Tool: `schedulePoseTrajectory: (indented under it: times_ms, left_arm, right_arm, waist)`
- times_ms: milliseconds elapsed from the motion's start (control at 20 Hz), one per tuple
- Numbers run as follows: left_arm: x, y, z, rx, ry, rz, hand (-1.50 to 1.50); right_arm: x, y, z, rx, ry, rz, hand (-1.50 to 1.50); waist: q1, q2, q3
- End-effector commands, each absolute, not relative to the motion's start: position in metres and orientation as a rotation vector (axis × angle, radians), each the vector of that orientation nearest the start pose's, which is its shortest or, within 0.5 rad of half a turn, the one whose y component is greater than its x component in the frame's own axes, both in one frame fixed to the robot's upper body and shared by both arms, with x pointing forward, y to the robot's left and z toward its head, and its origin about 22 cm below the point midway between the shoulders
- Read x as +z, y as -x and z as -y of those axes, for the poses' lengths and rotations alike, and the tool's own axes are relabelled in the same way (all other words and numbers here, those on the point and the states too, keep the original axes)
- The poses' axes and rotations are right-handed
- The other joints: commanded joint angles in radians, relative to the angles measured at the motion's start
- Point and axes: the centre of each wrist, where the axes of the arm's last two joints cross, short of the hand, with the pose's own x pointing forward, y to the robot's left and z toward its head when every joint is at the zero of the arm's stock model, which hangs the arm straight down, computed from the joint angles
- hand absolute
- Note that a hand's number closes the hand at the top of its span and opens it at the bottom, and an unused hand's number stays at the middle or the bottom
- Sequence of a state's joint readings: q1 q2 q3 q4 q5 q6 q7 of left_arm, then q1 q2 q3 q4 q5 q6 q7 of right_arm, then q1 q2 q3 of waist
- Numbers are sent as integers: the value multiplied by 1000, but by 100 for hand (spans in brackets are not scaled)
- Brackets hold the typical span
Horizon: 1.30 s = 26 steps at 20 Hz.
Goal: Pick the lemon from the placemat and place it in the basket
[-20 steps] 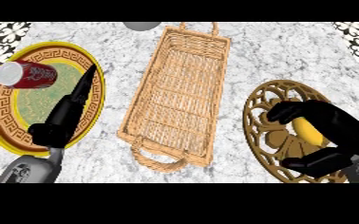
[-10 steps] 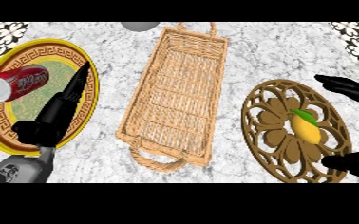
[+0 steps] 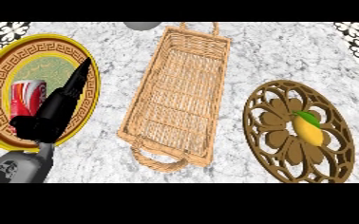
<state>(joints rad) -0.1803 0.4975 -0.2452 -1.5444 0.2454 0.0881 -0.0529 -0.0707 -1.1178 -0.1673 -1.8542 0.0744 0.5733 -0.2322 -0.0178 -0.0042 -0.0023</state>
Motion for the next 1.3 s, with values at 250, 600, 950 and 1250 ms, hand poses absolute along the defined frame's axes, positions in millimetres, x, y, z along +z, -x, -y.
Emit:
schedulePoseTrajectory:
  times_ms: [250, 600, 950, 1250]
  left_arm:
    - [73, -280, -253, -381, -33, 1675, 0]
    - [59, -285, -256, -398, -61, 1692, 0]
    - [64, -285, -268, -373, -37, 1695, 0]
    - [51, -285, -250, -371, -46, 1707, 0]
  right_arm:
    - [293, -231, 397, 1547, 405, 1376, -150]
    - [279, -237, 429, 1520, 436, 1398, -150]
    - [214, -236, 435, 1413, 366, 1465, -150]
    - [159, -254, 423, 1403, 356, 1468, -150]
  waist:
    - [15, 3, 2]
    - [20, 6, 3]
    - [17, 5, 3]
    - [24, 7, 3]
